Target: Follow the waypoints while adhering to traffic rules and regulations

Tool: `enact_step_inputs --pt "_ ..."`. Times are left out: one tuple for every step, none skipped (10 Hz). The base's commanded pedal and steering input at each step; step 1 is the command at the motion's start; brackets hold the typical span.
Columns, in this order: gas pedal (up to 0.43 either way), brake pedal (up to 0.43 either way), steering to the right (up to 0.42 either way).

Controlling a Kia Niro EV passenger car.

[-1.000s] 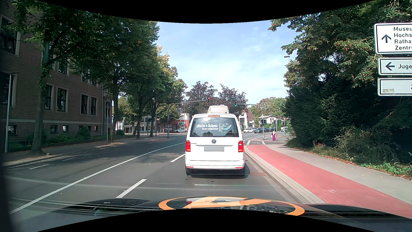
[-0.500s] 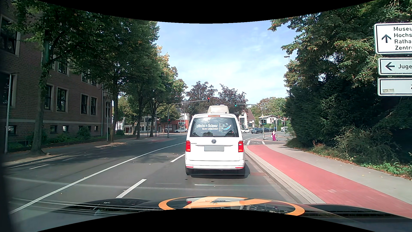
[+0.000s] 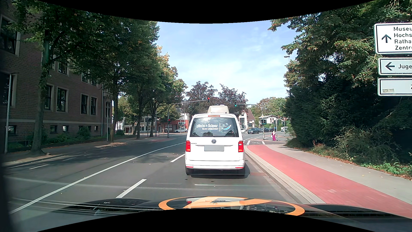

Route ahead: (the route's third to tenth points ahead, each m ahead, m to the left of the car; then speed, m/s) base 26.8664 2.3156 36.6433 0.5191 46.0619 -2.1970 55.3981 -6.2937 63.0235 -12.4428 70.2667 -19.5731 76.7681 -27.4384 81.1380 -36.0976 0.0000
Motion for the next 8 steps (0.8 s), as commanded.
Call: enact_step_inputs --pt "0.000 0.183 0.001" --pt "0.000 0.183 0.001" --pt "0.000 0.183 0.001" --pt "0.000 0.183 0.001" --pt "0.000 0.183 0.001" --pt "0.000 0.183 0.001" --pt "0.000 0.183 0.001" --pt "0.000 0.183 0.001"
